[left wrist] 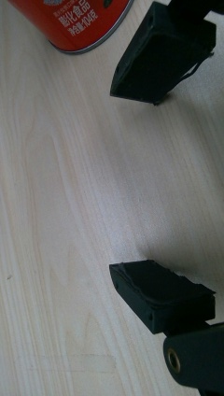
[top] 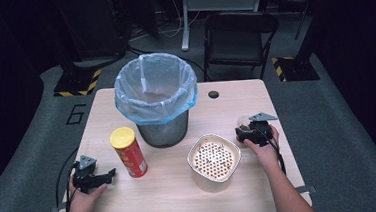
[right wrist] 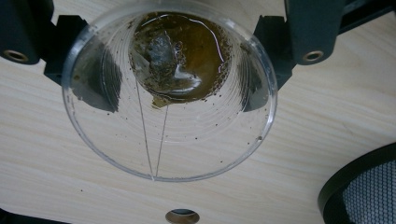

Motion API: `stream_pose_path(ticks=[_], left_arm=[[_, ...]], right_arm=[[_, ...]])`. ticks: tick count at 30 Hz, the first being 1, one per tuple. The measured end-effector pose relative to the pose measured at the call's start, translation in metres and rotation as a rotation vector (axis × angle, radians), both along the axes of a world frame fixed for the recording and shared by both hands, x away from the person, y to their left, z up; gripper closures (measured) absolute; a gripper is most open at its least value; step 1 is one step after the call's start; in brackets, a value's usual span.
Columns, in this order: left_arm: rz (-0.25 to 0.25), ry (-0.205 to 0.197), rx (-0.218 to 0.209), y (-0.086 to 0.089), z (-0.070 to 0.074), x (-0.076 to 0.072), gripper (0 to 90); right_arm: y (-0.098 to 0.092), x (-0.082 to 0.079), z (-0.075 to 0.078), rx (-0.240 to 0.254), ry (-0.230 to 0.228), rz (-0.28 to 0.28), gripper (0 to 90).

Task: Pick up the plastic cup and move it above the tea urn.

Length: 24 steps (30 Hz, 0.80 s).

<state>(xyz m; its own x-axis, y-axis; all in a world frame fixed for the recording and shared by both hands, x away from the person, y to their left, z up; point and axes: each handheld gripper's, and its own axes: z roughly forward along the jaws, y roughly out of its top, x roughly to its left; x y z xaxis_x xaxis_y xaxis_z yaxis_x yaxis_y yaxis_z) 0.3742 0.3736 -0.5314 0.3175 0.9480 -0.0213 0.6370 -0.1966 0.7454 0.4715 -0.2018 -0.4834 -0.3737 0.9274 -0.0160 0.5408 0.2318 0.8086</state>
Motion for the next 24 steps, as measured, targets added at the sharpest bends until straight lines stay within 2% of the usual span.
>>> stream_pose_path(ticks=[3,4,6,11,16,22,24], left_arm=[[0.0,0.0,0.0,0.0,0.0,0.0,12.8],[0.001,-0.004,0.007,0.0,0.0,0.0,12.8],[0.002,-0.003,0.001,0.0,0.0,0.0,12.8],[0.002,-0.003,0.001,0.0,0.0,0.0,12.8],[0.002,-0.004,0.005,0.0,0.0,0.0,12.8],[0.001,-0.002,0.0,0.0,0.0,0.0,12.8],[0.002,-0.003,0.001,0.0,0.0,0.0,12.8]], right_arm=[[0.003,-0.003,0.002,-0.034,-0.023,0.001,29.3],[0.004,-0.004,0.003,-0.032,-0.025,0.003,29.4],[0.005,-0.005,0.004,-0.026,-0.032,0.023,31.1],[0.005,-0.006,0.003,-0.054,-0.032,0.073,34.1],[0.004,-0.007,0.003,-0.034,-0.024,0.074,34.4],[0.003,-0.009,0.007,-0.035,-0.043,0.13,35.7],[0.004,-0.011,0.012,-0.055,-0.058,0.168,36.0]])
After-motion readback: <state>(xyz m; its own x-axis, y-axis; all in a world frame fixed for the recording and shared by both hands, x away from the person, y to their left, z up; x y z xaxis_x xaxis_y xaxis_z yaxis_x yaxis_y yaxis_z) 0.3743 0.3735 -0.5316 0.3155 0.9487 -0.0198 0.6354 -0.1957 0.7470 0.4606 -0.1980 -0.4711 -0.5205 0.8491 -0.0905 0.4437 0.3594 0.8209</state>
